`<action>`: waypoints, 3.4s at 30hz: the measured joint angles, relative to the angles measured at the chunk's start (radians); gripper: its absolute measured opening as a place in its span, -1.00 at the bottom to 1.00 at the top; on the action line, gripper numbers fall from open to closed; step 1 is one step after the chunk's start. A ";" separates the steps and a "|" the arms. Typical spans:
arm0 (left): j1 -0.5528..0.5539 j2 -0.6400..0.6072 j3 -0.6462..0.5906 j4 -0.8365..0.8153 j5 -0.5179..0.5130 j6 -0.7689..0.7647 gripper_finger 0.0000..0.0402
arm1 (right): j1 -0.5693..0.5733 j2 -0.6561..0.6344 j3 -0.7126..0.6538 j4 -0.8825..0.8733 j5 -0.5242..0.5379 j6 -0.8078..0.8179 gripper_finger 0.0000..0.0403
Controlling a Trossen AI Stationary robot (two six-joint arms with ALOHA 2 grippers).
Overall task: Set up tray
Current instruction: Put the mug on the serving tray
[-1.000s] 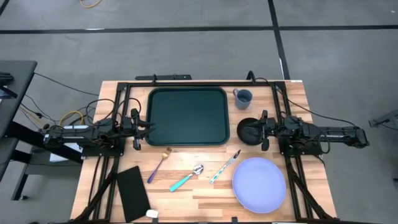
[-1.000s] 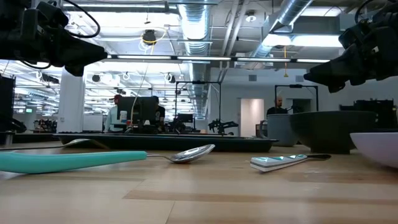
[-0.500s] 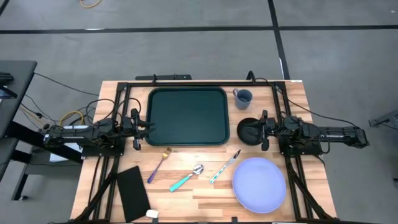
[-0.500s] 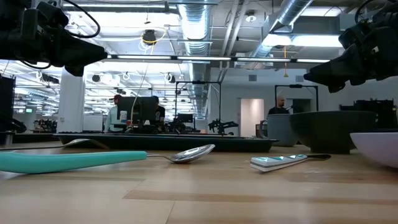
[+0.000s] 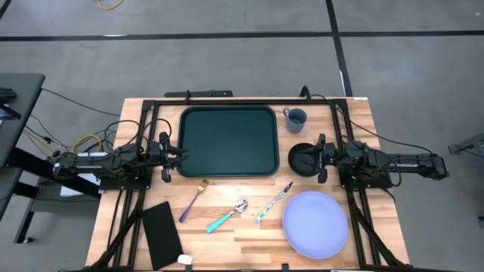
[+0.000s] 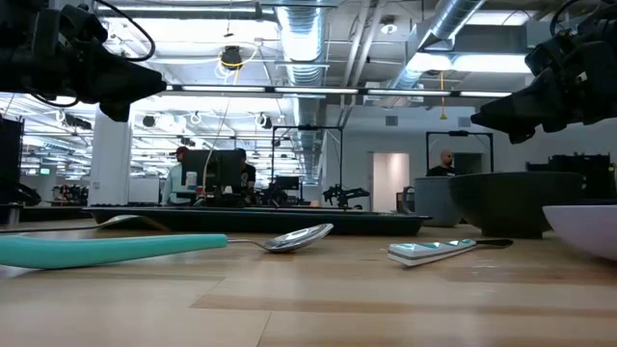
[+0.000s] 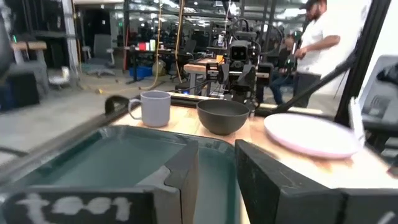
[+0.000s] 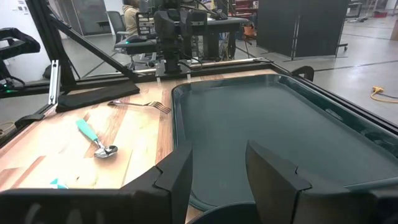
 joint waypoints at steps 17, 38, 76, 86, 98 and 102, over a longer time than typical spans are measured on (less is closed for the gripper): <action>0.001 0.000 0.000 0.025 -0.215 -0.588 -0.54 | 0.000 0.000 0.000 0.000 0.000 0.000 -0.31; 0.001 0.000 0.000 0.033 -0.350 -1.009 -0.54 | 0.000 0.000 0.000 0.193 0.010 0.458 -0.31; 0.001 0.052 0.091 0.015 -0.440 -0.707 -0.54 | -0.079 0.727 0.834 -0.604 0.426 0.584 -0.31; 0.001 0.084 0.115 -0.002 -0.446 -0.653 -0.54 | -0.294 1.234 1.232 -1.030 0.366 0.511 -0.31; 0.001 0.084 0.116 -0.027 -0.379 -0.664 -0.54 | -0.375 1.565 1.375 -1.128 0.309 0.491 -0.31; 0.001 0.084 0.116 -0.042 -0.340 -0.664 -0.54 | -0.374 1.615 1.376 -1.133 0.302 0.489 -0.31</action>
